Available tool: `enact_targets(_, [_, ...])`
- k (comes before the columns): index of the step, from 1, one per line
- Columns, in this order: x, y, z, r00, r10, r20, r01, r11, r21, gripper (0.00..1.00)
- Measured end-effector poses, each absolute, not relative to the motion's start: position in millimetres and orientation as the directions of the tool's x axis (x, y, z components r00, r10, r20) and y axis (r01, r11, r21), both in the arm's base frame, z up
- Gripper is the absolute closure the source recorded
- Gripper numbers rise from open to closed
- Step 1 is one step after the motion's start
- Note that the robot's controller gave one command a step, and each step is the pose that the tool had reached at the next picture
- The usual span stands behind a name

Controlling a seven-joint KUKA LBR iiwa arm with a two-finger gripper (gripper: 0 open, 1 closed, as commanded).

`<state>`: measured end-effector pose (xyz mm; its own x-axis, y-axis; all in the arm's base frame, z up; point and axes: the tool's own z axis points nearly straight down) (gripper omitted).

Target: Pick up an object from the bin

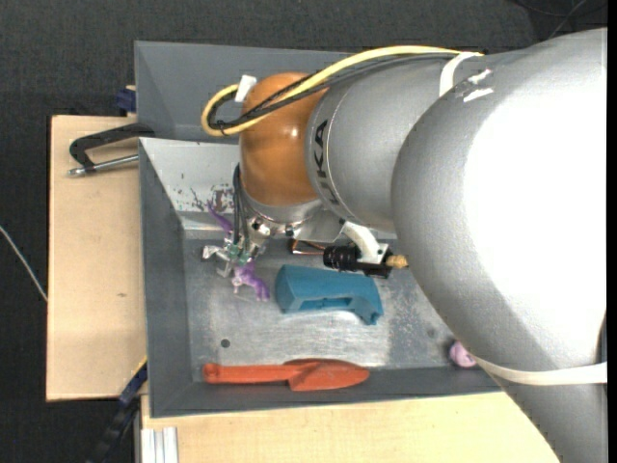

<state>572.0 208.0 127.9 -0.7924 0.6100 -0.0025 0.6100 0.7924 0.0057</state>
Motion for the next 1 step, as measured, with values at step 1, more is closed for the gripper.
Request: enact_targets(1, [571.0,208.1,135.8,-0.793,0.609,-0.002,0.609,0.793,0.004,1.00])
